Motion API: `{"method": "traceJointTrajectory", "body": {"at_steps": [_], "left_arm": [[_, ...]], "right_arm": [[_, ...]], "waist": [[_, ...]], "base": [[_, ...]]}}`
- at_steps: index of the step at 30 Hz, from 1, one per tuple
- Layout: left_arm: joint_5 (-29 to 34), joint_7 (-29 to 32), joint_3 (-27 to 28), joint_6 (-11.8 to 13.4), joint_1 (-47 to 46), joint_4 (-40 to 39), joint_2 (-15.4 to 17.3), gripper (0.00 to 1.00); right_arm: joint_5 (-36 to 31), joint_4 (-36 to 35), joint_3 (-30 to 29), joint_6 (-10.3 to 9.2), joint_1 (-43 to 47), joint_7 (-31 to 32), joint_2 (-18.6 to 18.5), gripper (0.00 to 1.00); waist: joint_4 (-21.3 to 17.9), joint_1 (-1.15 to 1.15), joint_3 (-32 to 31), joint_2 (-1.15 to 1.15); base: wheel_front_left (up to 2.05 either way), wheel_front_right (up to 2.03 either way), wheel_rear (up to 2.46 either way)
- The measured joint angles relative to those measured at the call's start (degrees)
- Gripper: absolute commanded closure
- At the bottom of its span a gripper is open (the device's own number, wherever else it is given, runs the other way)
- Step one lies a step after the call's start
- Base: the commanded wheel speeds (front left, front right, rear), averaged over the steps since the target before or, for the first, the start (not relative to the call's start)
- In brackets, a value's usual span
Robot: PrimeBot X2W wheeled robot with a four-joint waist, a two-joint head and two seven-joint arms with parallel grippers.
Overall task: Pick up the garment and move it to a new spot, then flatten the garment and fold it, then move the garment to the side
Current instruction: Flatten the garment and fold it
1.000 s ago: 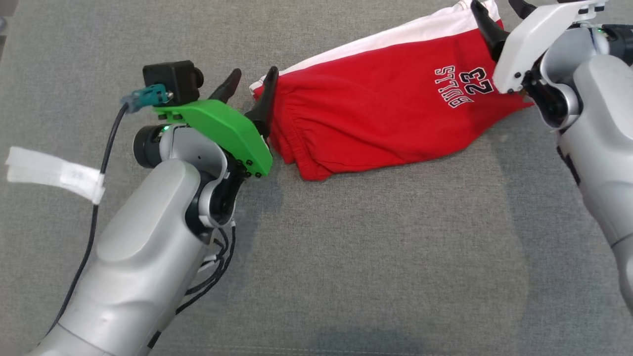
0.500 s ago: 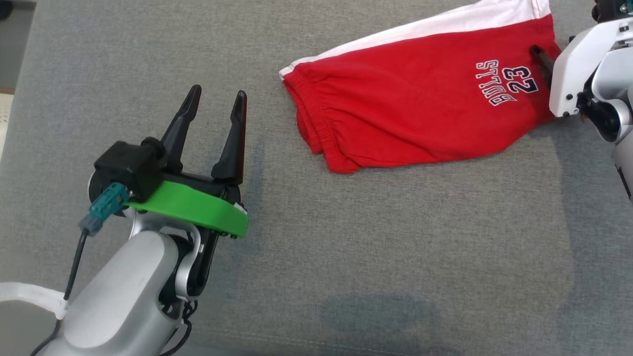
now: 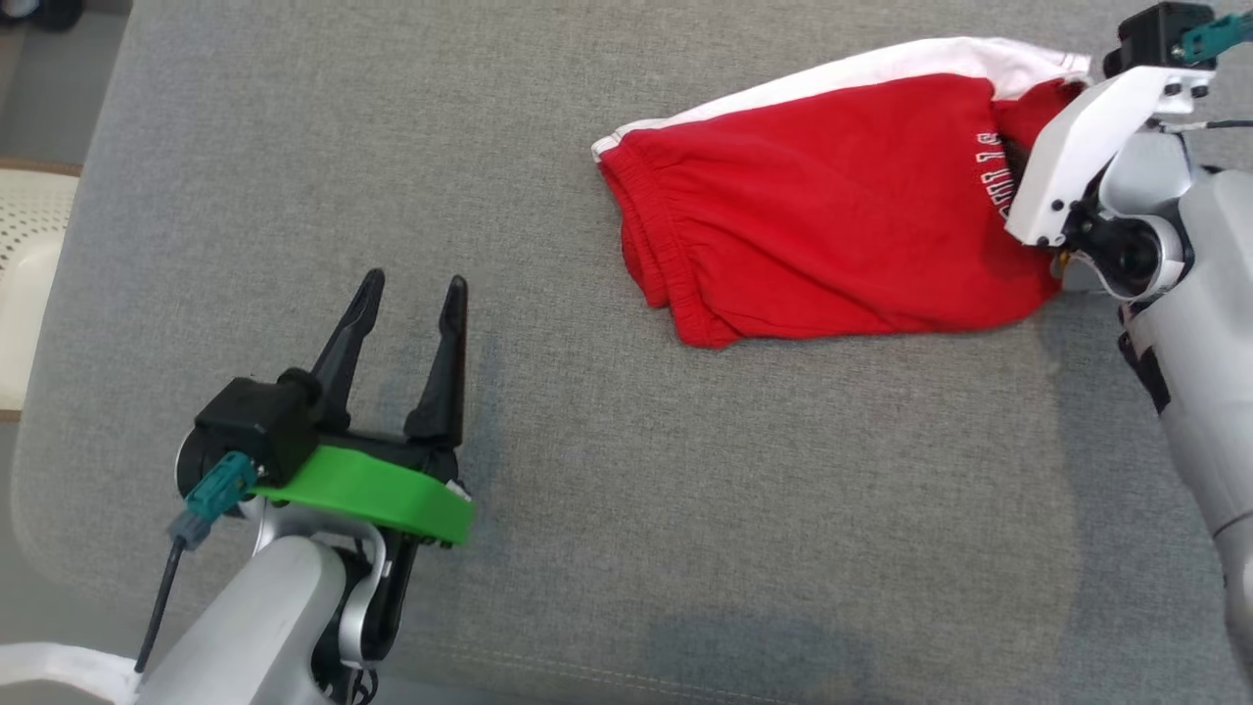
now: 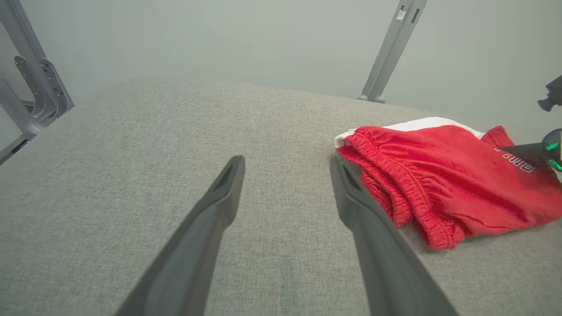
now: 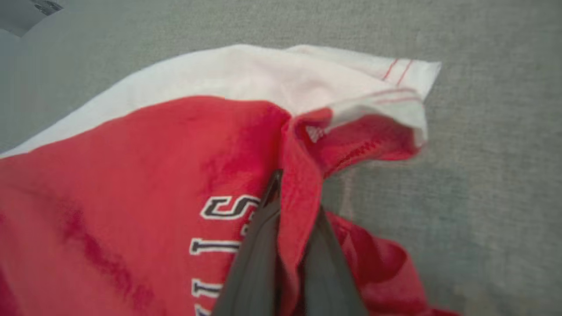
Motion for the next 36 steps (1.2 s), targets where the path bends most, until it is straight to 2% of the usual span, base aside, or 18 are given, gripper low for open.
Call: {"method": "traceJointTrajectory", "body": {"at_steps": [5, 14, 19, 22, 25, 28, 33, 36], "left_arm": [[-1.1, -0.1, 3.2, -0.4, 5.0, 0.1, 1.1, 0.0], [-0.3, -0.2, 7.0, -1.3, 11.6, -6.4, 2.2, 0.0], [3.5, -0.2, 7.9, -2.3, 14.4, -8.7, 1.4, 0.0], [4.7, -0.2, 7.6, -3.3, 15.9, -8.6, -0.2, 0.0], [6.0, -0.2, 7.8, -4.4, 16.7, -7.9, -1.0, 0.0], [6.7, -0.3, 8.4, -6.0, 17.1, -6.6, -1.4, 0.0], [9.3, -0.3, 11.6, -7.6, 18.5, -4.4, -1.7, 0.0], [10.0, -0.3, 13.1, -8.8, 19.2, -3.3, -2.8, 0.0]], "right_arm": [[6.3, -3.5, -1.2, 0.23, 4.0, 3.3, 0.4, 1.0], [11.1, -3.1, -9.4, 0.23, 12.9, 5.4, -6.1, 1.0], [12.8, -1.1, -18.3, 0.21, 19.8, 1.9, -10.5, 1.0], [12.8, 1.1, -23.7, 0.14, 21.6, -1.6, -11.6, 1.0], [13.8, 0.2, -26.8, 0.14, 21.3, -3.1, -9.9, 1.0], [15.4, -3.8, -27.5, 0.14, 20.0, -2.6, -7.2, 1.0], [16.3, -14.4, -23.8, 0.14, 19.7, 0.7, -0.7, 1.0], [14.9, -17.2, -22.9, 0.14, 19.6, 1.0, 3.2, 1.0]], "waist": [[-3.2, 0.0, -1.5, 0.0], [-9.0, 0.0, -5.7, 0.01], [-11.3, 0.0, -7.6, 0.01], [-12.2, 0.0, -8.0, 0.01], [-12.5, 0.0, -8.4, 0.01], [-12.6, 0.0, -8.8, 0.01], [-12.3, 0.0, -10.3, 0.01], [-12.1, 0.0, -10.9, 0.01]], "base": [[0.0, 0.0, 0.0], [0.0, 0.0, 0.0], [0.0, 0.0, 0.0], [0.0, 0.0, 0.0], [0.0, 0.0, 0.0], [0.0, 0.0, 0.0], [0.0, 0.0, 0.0], [0.0, 0.0, 0.0]]}}
